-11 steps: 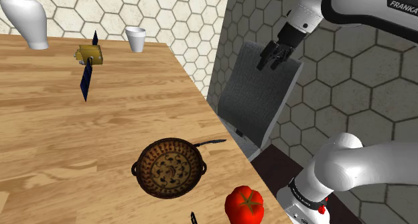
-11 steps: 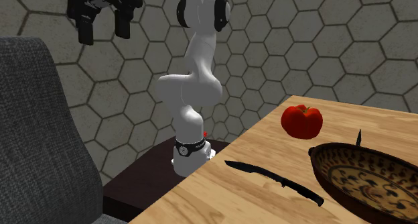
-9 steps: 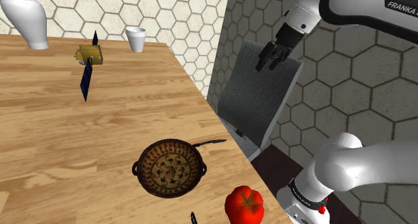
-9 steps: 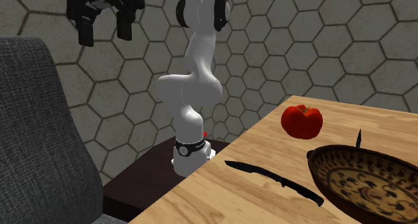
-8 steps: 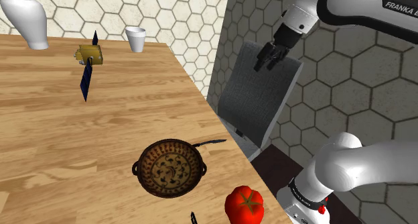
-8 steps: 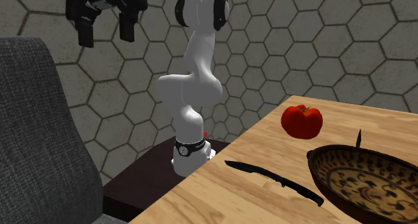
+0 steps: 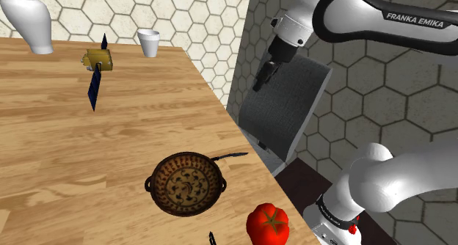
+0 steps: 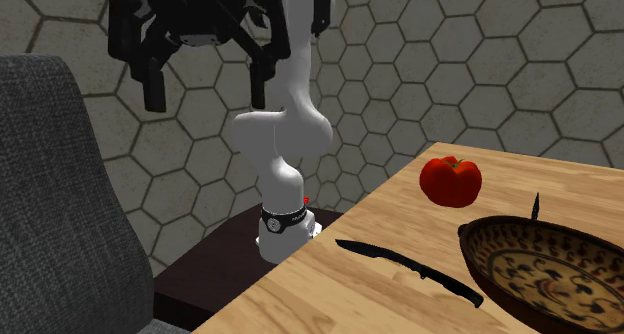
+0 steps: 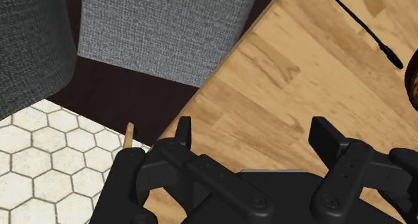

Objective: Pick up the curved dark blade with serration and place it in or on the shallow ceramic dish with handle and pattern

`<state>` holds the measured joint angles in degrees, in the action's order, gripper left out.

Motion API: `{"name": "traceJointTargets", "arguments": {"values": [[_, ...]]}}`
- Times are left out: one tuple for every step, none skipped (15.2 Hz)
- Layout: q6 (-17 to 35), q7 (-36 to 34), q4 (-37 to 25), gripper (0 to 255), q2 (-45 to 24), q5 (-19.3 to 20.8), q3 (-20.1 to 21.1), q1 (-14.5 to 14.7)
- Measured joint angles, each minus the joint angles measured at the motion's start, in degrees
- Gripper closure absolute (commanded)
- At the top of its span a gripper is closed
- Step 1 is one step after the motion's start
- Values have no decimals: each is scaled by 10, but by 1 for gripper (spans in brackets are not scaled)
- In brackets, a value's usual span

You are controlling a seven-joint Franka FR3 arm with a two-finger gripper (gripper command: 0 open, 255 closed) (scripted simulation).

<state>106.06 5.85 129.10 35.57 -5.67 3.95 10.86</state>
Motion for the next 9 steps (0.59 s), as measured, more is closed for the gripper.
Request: {"name": "traceJointTargets", "arguments": {"values": [[10, 13, 3, 0, -9, -1, 6, 10], [21, 27, 8, 0, -16, -3, 11, 20], [22, 42, 5, 0, -22, -3, 15, 30], [33, 57, 10, 0, -29, -4, 20, 39], [39, 72, 13, 0, -35, -4, 25, 49], [44, 82, 6, 0, -49, -5, 33, 59], [50, 94, 6, 0, -57, -6, 40, 69], [61, 108, 7, 0, -68, -6, 45, 78], [70, 122, 15, 0, -72, -7, 51, 88]]}}
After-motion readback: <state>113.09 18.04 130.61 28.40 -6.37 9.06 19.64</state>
